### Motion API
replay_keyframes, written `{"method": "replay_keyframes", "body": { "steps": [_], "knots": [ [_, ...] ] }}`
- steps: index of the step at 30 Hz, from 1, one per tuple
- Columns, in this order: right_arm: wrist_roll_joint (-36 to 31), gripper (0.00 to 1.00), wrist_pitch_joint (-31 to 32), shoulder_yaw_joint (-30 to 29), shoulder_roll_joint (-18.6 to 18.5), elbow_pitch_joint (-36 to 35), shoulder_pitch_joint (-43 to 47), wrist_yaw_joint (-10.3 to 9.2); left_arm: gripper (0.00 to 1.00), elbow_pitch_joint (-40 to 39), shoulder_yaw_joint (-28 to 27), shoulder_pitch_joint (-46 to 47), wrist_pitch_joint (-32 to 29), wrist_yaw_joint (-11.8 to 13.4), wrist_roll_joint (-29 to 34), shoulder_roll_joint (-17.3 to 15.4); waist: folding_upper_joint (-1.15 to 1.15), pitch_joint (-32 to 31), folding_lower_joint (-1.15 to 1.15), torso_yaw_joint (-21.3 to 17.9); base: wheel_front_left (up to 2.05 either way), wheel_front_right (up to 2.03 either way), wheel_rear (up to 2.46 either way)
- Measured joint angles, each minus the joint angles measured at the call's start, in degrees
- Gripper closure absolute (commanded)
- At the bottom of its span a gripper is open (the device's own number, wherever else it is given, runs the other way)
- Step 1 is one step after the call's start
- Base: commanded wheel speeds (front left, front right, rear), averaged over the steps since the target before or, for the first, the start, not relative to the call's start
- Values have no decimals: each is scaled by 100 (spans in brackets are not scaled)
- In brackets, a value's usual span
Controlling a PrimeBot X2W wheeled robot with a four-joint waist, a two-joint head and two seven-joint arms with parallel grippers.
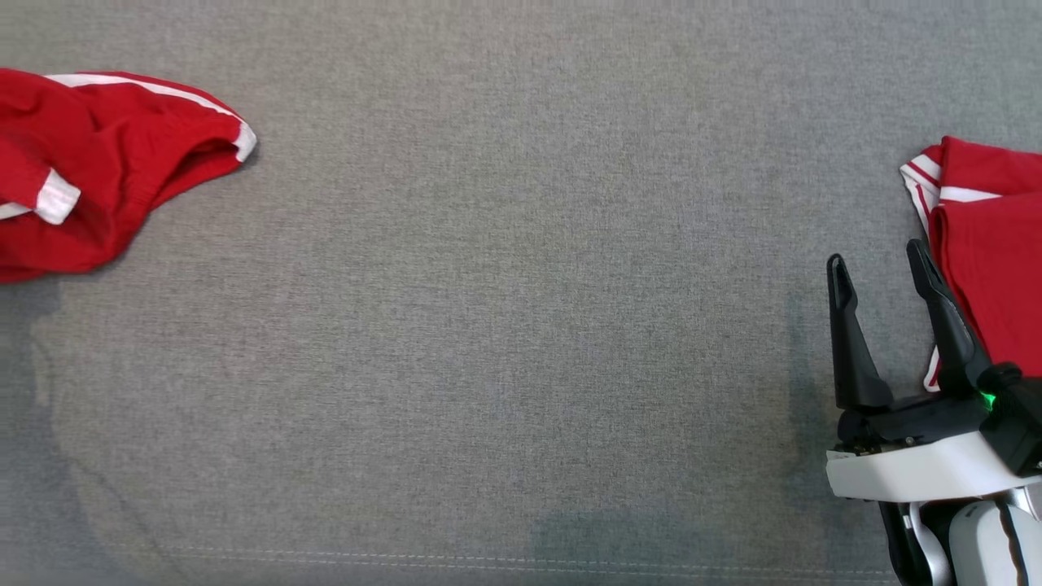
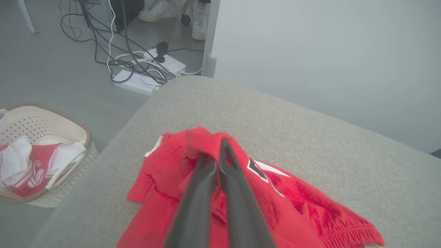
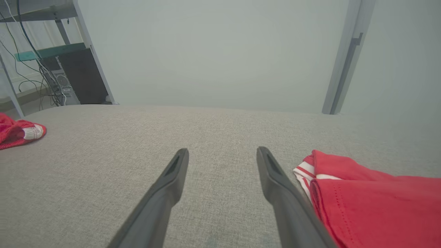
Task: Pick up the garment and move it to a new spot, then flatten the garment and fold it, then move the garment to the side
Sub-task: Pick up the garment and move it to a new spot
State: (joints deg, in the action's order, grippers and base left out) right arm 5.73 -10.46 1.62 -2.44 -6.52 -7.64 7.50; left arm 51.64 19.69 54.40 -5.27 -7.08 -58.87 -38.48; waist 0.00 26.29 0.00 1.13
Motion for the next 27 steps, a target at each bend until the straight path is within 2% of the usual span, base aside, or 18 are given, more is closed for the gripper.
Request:
{"method": "replay_keyframes", "body": {
  "steps": [8, 13, 14, 17, 23, 27],
  "knots": [
    [64, 0, -15, -30, 0, 30, 16, 0, 100, -549, 178, 0, 623, -1, 277, -116, 0, -321, 0, 104, 0, 0, 0],
    [144, 0, -38, -76, 1, 81, 150, 0, 100, -1430, 234, -50, 1040, 65, 525, -271, 0, -560, 0, 90, 0, 0, 0],
    [165, 0, -68, -76, 1, 113, 171, 0, 100, -2038, 291, -251, 1159, 219, 632, -276, 0, -652, 0, 53, 0, 0, 0],
    [220, 0, -75, -83, 3, 122, 266, 0, 100, -3148, 467, -879, 1202, 644, 738, -201, 0, -765, 0, -47, 0, 0, 0],
    [341, 0, -123, -65, 7, 119, 360, 0, 100, -5432, 1199, -2177, 869, 1494, 1012, 122, 0, -877, 0, -369, 0, 0, 0],
    [419, 0, -176, -25, 8, 126, 362, 0, 100, -6216, 1715, -2568, 587, 1780, 1129, 345, 0, -897, 0, -652, 0, 0, 0]
  ]
}}
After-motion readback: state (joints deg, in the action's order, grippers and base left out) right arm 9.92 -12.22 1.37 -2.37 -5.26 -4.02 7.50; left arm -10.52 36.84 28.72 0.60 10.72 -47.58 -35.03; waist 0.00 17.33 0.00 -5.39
